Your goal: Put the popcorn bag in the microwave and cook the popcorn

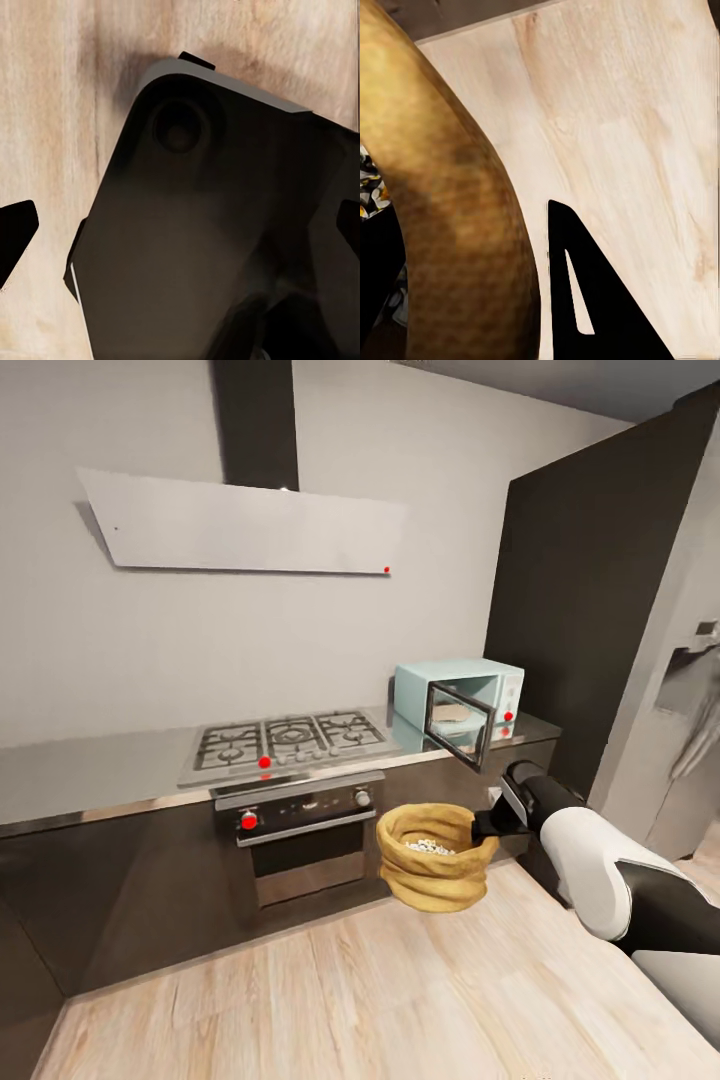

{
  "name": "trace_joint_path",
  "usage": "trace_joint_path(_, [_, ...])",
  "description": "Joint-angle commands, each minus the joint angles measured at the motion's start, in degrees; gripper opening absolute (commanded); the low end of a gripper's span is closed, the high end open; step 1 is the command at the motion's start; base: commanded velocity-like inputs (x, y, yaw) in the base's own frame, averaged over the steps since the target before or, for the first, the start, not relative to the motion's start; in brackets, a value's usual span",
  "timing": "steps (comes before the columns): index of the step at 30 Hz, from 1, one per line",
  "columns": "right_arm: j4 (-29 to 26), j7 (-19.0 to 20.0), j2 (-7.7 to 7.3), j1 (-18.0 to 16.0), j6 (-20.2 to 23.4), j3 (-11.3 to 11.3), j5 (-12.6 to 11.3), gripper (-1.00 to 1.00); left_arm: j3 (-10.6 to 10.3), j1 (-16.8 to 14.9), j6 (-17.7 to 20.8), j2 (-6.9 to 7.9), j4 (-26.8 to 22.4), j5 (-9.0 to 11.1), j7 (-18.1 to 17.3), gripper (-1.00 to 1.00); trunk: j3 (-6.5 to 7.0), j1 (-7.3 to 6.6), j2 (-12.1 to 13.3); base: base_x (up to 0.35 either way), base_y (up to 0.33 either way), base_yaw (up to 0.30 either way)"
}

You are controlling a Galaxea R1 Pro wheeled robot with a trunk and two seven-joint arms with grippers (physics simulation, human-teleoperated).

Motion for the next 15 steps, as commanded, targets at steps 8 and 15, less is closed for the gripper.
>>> trace_joint_path(8, [-0.04, 0.43, 0.02, -0.05, 0.19, -0.3, 0.58, -1.0, 0.12, -0.01, -0.15, -0.02, -0.04, 0.16, 0.1, 1.0, 0.16, 0.0, -0.04, 0.0, 0.0, -0.287])
trace_joint_path(15, [-0.03, 0.43, 0.02, 0.01, 0.19, -0.34, 0.58, -1.0, 0.12, -0.01, -0.15, -0.01, -0.04, 0.16, 0.09, 1.0, 0.35, 0.0, -0.04, 0.0, 0.0, -0.287])
